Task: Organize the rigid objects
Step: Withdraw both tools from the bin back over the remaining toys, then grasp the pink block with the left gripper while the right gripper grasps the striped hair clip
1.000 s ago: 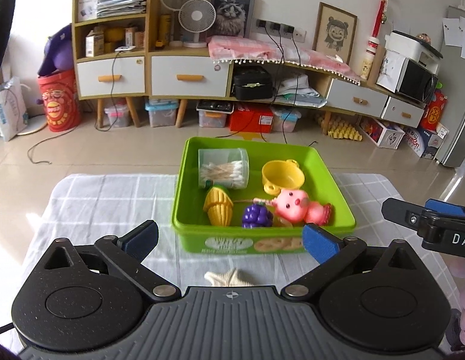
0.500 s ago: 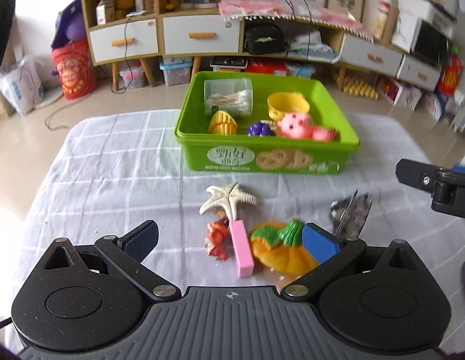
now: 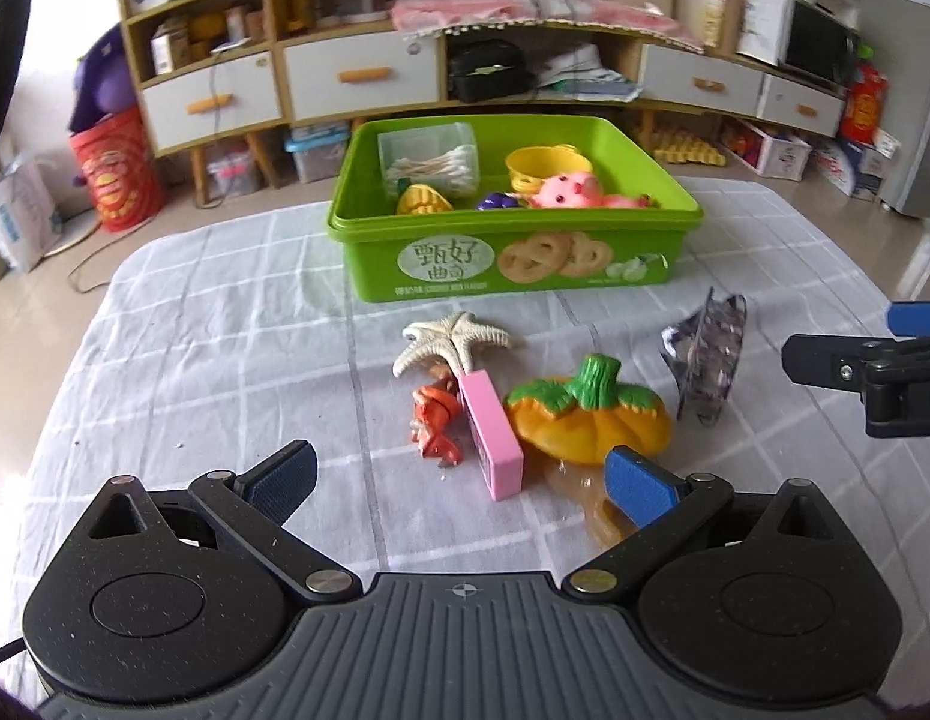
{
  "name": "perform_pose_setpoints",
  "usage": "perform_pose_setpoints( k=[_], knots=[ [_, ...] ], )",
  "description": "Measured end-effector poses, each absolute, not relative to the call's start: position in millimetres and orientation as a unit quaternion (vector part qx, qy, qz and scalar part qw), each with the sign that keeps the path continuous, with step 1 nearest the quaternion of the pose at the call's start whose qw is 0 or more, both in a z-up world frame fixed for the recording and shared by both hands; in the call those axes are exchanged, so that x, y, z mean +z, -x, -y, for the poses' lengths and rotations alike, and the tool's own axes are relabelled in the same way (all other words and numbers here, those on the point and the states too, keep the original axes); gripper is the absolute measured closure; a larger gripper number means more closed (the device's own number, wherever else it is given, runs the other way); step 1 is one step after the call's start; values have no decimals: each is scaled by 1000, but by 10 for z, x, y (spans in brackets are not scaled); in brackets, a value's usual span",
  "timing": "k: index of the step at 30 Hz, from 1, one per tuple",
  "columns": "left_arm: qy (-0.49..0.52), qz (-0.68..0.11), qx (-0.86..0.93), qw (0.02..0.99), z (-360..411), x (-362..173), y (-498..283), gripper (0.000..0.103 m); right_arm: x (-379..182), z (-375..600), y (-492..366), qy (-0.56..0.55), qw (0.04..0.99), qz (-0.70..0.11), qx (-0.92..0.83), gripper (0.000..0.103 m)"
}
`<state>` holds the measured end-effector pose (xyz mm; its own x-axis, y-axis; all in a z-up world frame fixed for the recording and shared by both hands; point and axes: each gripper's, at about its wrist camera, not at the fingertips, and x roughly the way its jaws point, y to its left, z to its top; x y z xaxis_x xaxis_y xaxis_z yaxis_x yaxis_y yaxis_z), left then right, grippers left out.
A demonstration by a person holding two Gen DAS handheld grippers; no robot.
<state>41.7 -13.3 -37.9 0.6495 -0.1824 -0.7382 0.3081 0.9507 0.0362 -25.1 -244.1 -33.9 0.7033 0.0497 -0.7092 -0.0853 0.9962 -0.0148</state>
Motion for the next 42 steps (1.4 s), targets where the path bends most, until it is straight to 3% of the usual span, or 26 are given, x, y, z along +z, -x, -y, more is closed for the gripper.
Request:
perform_pose_setpoints(
  k=[11, 20, 25, 36, 42],
  knots=[
    [-98, -407, -171, 892, -41, -533, -374, 2, -600, 2457, 224, -6, 898, -435, 69, 13],
    [-30, -425, -156, 891, -58, -583, -544, 6, -727, 2435, 73, -68, 887, -454, 47, 13],
    [51, -444, -126, 886, -147, -611, -694, 24, -783, 2469, -43, -115, 883, -454, 12, 13],
    [183, -451, -78, 870, -223, -698, -820, 46, -869, 2421, -172, -171, 891, -419, -36, 14],
    [177, -467, -78, 863, -202, -745, -831, 63, -936, 2543, -208, -204, 883, -417, -65, 27]
  ],
)
